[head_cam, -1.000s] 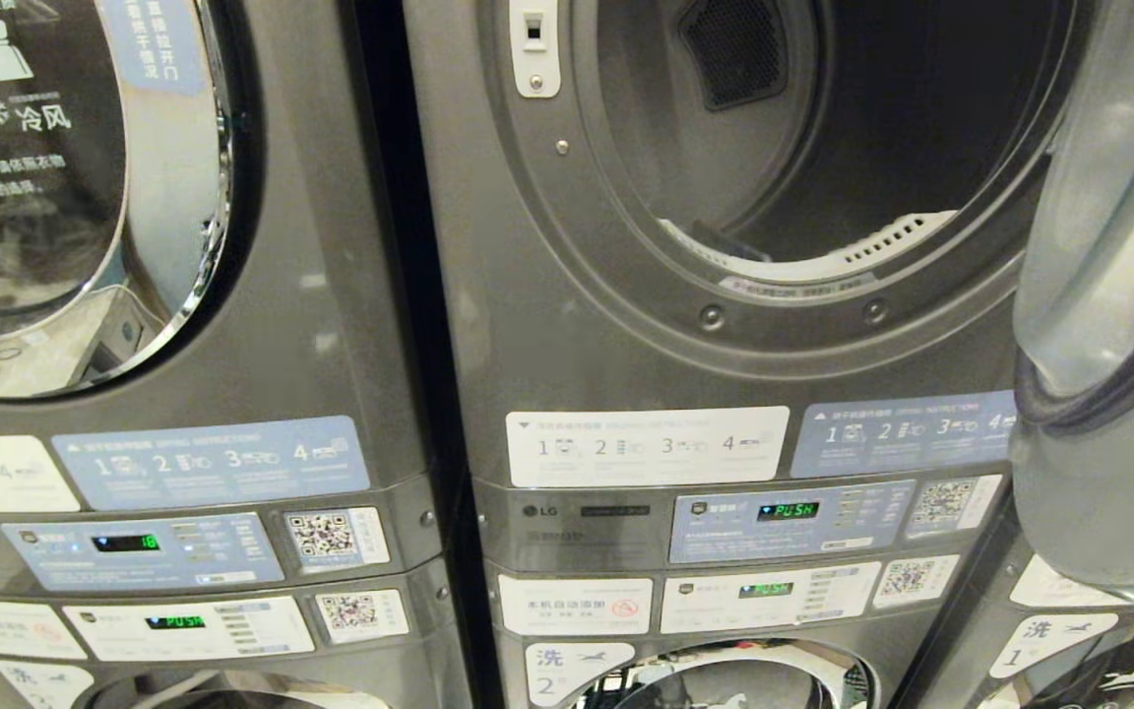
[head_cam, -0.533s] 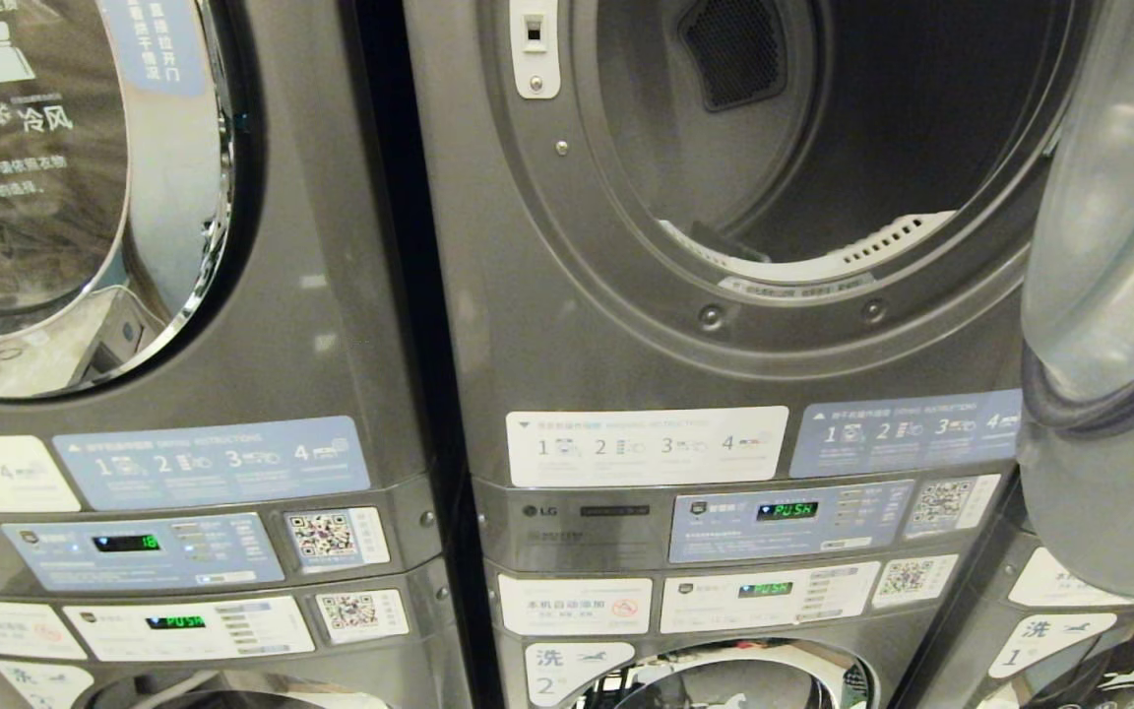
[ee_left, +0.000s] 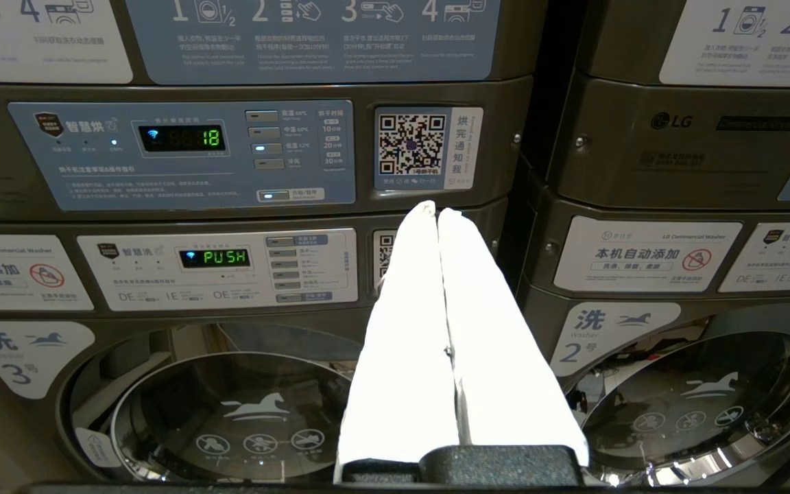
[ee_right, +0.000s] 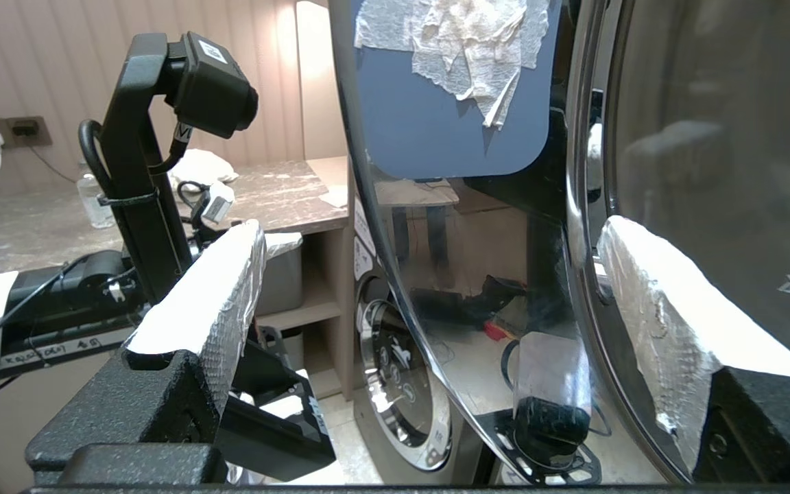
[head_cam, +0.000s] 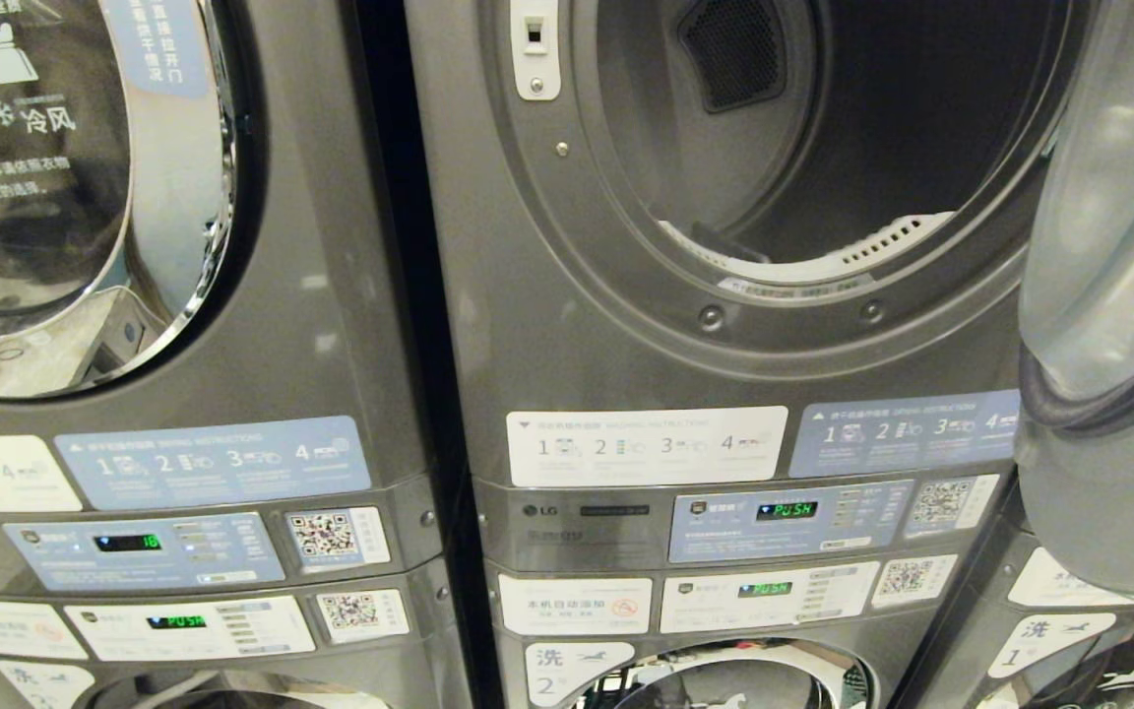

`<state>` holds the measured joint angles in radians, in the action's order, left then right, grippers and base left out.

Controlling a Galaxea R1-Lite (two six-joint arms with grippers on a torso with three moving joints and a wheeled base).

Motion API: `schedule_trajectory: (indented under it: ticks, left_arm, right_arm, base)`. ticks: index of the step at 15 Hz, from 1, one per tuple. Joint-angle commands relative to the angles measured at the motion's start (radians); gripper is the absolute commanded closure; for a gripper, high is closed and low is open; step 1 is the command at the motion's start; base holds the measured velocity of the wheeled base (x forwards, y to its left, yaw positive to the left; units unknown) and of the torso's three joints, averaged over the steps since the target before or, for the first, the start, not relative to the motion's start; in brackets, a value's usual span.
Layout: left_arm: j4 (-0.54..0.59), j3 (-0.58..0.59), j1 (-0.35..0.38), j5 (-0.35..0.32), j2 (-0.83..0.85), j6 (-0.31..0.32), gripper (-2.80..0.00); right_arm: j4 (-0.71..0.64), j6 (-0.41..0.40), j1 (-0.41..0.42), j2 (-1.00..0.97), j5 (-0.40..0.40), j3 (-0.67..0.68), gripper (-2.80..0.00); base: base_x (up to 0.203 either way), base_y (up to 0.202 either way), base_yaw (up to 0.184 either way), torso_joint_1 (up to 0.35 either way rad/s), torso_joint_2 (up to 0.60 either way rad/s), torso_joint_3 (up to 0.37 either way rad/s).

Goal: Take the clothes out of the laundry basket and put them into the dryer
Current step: Open the dryer

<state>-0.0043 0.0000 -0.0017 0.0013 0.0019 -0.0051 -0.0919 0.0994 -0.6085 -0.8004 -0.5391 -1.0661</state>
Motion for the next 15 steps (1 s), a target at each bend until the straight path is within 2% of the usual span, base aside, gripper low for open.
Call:
schedule_trajectory:
  ticks: [1, 4, 5, 7, 9, 10, 12, 14, 15]
  left_arm:
    - [0.0, 0.0, 0.0, 0.0, 0.0, 0.001, 0.0]
    - [0.0, 0.0, 0.0, 0.0, 0.0, 0.0, 0.0]
    - [0.0, 0.0, 0.0, 0.0, 0.0, -0.001, 0.0]
    - [0.0, 0.0, 0.0, 0.0, 0.0, -0.001, 0.0]
    - [0.0, 0.0, 0.0, 0.0, 0.0, 0.0, 0.0]
    - [0.0, 0.0, 0.0, 0.0, 0.0, 0.0, 0.0]
    - [0.0, 0.0, 0.0, 0.0, 0.0, 0.0, 0.0]
    - [0.0, 0.0, 0.0, 0.0, 0.0, 0.001, 0.0]
    - [0.0, 0.0, 0.0, 0.0, 0.0, 0.0, 0.0]
  right_arm:
    - [-0.006, -0.002, 0.0, 0.035, 0.001, 0.014, -2.8]
    - [-0.044, -0.014, 0.0, 0.104, 0.002, 0.062, -2.8]
    - [-0.047, -0.039, 0.001, 0.12, 0.025, 0.084, -2.8]
    - [-0.046, -0.094, 0.001, 0.141, 0.152, 0.125, -2.8]
    - [-0.045, -0.143, 0.001, 0.163, 0.2, 0.188, -2.8]
    - [-0.045, -0.184, 0.002, 0.172, 0.223, 0.229, -2.8]
    - [-0.044, -0.333, 0.005, 0.197, 0.284, 0.3, -2.8]
    - [-0.042, -0.391, 0.003, 0.221, 0.217, 0.339, -2.8]
    - [-0.028, -0.401, 0.003, 0.228, 0.214, 0.362, -2.8]
  base:
    - [0.0, 0.0, 0.0, 0.0, 0.0, 0.0]
    - [0.0, 0.0, 0.0, 0.0, 0.0, 0.0]
    - [0.0, 0.0, 0.0, 0.0, 0.0, 0.0]
    - [0.0, 0.0, 0.0, 0.0, 0.0, 0.0]
    - [0.0, 0.0, 0.0, 0.0, 0.0, 0.0]
    - [0.0, 0.0, 0.0, 0.0, 0.0, 0.0]
    - [0.0, 0.0, 0.0, 0.0, 0.0, 0.0]
    - [0.0, 0.0, 0.0, 0.0, 0.0, 0.0]
    - [0.0, 0.0, 0.0, 0.0, 0.0, 0.0]
